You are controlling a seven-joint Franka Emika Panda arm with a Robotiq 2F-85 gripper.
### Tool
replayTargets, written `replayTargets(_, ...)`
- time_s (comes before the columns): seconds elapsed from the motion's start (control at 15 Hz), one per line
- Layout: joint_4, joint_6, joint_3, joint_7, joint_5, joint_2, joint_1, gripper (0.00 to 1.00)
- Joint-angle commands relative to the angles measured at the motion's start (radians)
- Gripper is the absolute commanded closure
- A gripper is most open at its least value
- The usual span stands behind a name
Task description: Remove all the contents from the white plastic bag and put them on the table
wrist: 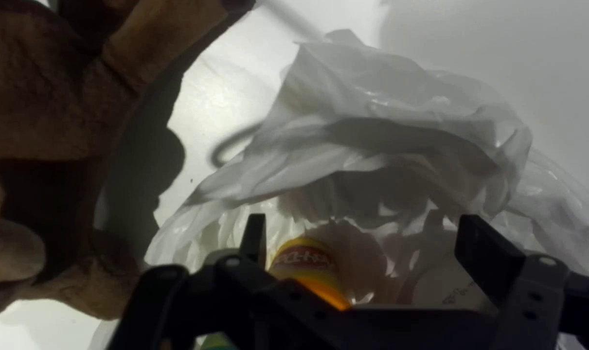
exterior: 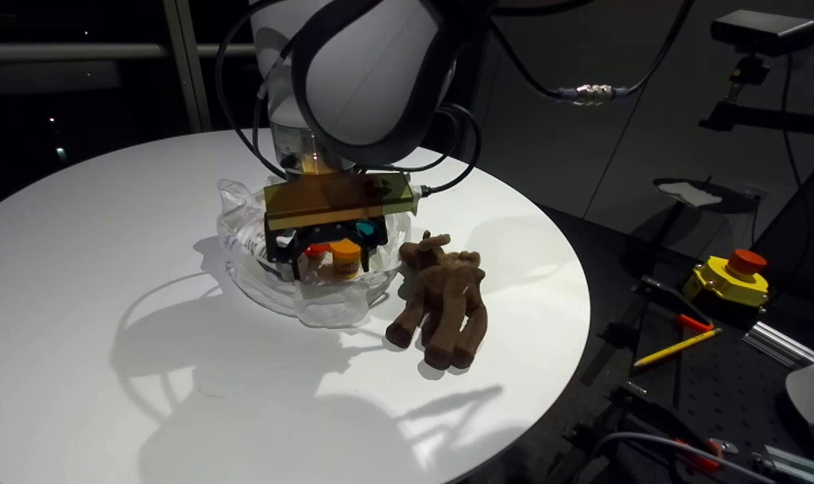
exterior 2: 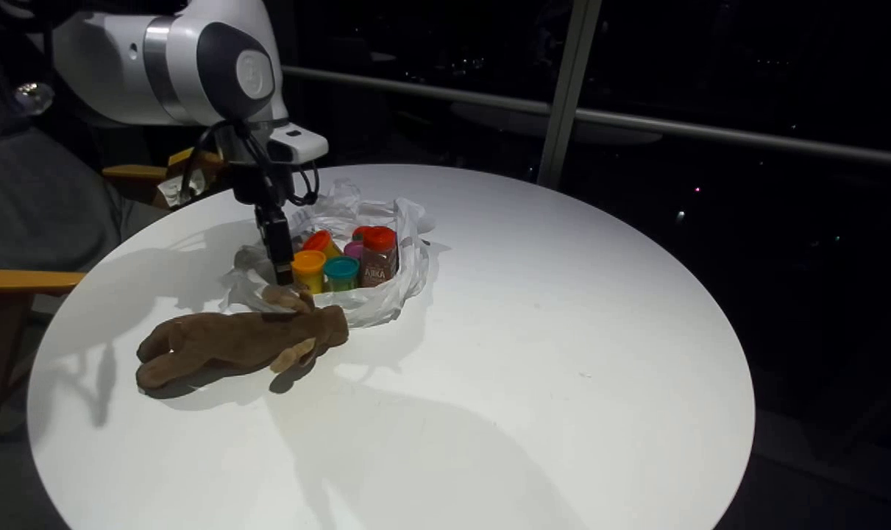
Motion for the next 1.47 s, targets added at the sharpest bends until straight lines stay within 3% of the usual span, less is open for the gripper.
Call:
replayTargets(0.0,0.018,0.051,-0.046,0.086,-0.037,0.006,0.042,0.00)
replayTargets(0.27,-0.014,0.073,-0.083,0.147,-0.064,-0.029,0.071,0.00)
replayTargets(0.73,-0.070,0.038,-0.087,0.169,-0.076,-0.071,0.054,0.00)
replayTargets(1.07,-0.114,0.048,-0.111,0.174,-0.083,-0.116,0.032,0.00)
replayTargets(1.4,-0.110,0.051,-0.078,0.129,-0.050,-0.129,-0.027,0.00)
